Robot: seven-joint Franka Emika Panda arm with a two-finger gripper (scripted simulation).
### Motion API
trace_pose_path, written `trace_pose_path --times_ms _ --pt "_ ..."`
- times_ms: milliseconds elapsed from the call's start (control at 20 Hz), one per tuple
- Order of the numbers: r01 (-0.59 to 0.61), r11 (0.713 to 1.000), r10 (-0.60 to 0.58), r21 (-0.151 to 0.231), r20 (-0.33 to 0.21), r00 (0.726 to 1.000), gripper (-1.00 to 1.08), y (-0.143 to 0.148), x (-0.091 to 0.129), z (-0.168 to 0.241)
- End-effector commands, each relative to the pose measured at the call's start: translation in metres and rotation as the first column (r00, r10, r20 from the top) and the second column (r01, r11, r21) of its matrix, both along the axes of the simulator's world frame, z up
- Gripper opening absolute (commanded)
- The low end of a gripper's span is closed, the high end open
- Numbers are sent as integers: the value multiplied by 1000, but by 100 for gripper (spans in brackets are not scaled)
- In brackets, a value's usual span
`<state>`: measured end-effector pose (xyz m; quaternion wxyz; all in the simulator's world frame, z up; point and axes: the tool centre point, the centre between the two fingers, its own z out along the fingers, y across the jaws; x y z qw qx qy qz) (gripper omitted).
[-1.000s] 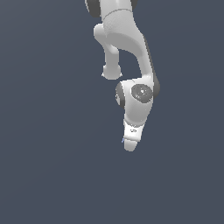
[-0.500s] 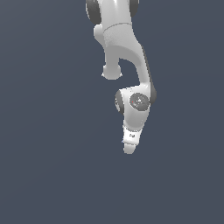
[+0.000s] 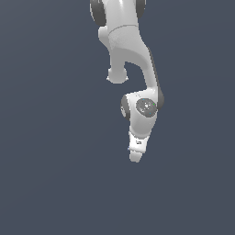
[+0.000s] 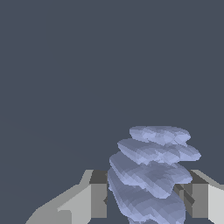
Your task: Pick up the object and move it to a goal position.
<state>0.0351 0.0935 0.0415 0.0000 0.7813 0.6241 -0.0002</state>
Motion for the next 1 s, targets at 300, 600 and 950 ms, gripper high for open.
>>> trace_pose_path --times_ms 300,600,950 --pt "0 1000 0 0 0 1000 -100 -2 -3 3" --pt "0 1000 0 0 0 1000 -100 -10 -14 12" --pt "0 1000 0 -1 0 1000 -100 -29 -41 35"
